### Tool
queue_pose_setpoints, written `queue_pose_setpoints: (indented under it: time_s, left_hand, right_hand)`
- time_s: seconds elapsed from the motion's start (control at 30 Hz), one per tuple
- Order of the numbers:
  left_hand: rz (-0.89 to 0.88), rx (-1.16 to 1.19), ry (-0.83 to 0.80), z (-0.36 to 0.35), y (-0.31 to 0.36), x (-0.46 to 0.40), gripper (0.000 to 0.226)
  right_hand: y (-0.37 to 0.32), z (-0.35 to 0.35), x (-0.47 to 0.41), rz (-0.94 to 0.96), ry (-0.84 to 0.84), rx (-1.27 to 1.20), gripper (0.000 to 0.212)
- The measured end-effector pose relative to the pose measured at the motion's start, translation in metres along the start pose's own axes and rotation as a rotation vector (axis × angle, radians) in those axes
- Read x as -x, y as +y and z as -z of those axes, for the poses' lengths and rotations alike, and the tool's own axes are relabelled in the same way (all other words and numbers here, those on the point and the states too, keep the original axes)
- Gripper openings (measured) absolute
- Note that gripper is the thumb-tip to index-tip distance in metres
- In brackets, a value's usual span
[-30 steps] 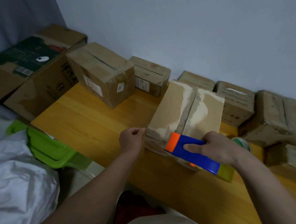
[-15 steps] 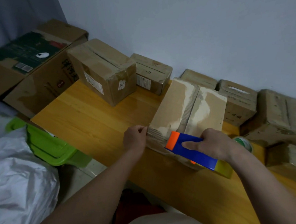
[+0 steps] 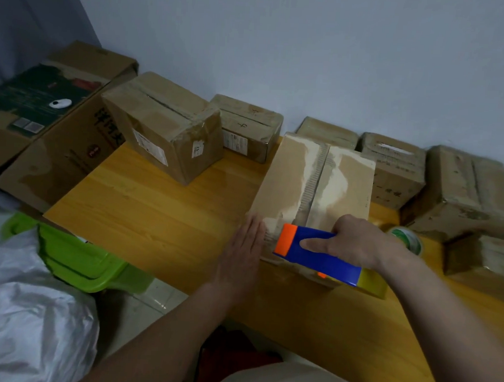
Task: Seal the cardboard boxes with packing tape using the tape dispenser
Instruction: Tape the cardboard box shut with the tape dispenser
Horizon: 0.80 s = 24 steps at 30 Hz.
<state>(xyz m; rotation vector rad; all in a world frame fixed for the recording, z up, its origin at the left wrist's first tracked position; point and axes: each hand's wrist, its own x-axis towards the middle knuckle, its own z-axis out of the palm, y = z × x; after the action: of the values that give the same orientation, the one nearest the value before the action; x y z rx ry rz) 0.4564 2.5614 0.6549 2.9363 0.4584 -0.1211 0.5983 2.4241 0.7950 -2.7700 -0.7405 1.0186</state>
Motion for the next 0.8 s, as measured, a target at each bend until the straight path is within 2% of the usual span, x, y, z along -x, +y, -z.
queue_pose_setpoints:
  time_s: [0.07,0.27,0.4,0.5,0.57,0.7,0.8]
  left_hand:
    - [0.019,-0.059,-0.07,0.003,0.002,0.001,0.08]
    - [0.027,-0.074,-0.088,0.01,0.004,0.002,0.066]
    - [0.006,-0.066,0.084,0.005,0.004,0.001,0.068]
    - [0.064,-0.101,-0.042,0.01,0.012,0.002,0.066]
    - [0.094,-0.105,-0.058,0.016,0.023,-0.001,0.072]
    - [-0.099,-0.091,-0.092,0.012,0.037,-0.001,0.067]
    - [-0.111,-0.102,-0.076,0.008,0.038,-0.002,0.065]
  right_hand:
    - [0.004,-0.002,0.0,0.017,0.006,-0.022,0.055]
    - [0.042,0.01,0.01,0.003,-0.041,-0.079,0.062]
    - [0.05,0.007,0.011,-0.016,-0.028,-0.067,0.064]
    - [0.045,0.007,0.009,-0.014,0.006,-0.033,0.064]
    - [0.043,0.006,0.009,-0.004,0.021,0.004,0.062]
    - [0.037,0.003,0.011,-0.01,0.044,0.062,0.059]
    - [0.039,0.004,0.011,-0.012,0.049,0.074,0.061]
